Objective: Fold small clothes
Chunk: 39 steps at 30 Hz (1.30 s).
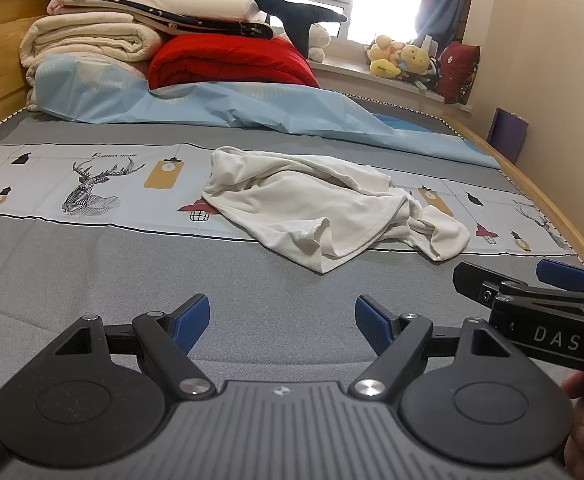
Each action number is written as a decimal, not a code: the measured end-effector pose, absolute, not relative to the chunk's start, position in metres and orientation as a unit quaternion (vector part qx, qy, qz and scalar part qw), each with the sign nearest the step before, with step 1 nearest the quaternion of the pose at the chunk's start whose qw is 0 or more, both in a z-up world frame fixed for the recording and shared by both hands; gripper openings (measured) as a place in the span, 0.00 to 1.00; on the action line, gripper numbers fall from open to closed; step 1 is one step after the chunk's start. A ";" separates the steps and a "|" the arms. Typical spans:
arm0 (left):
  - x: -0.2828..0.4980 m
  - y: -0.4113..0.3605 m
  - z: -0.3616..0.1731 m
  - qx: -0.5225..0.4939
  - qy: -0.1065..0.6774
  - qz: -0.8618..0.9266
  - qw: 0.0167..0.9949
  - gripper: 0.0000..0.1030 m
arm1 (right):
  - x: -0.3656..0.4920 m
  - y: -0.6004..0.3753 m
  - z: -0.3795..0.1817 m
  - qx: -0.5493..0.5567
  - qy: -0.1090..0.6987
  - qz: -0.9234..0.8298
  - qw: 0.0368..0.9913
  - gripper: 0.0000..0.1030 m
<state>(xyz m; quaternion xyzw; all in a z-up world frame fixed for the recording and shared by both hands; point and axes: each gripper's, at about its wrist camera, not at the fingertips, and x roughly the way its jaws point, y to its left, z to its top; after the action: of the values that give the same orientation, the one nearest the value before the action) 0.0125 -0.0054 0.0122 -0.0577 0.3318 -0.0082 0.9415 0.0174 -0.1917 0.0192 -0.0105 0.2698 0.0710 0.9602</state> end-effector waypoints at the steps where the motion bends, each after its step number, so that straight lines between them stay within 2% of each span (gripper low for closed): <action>1: 0.012 -0.005 0.012 -0.058 0.332 -0.008 0.942 0.82 | 0.017 -0.192 0.019 -0.011 0.270 0.071 0.960 0.96; 34: 0.013 -0.003 0.011 -0.057 0.331 -0.008 0.942 0.82 | 0.020 -0.192 0.018 -0.009 0.270 0.073 0.960 0.96; 39: 0.014 -0.004 0.012 -0.050 0.324 -0.016 0.944 0.82 | 0.016 -0.195 0.023 -0.011 0.248 0.065 0.967 0.94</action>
<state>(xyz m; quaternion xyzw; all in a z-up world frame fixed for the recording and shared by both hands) 0.0138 -0.0037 0.0121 -0.0499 0.3245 -0.0163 0.9444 0.0162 -0.1949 0.0228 -0.0108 0.2479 0.0649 0.9666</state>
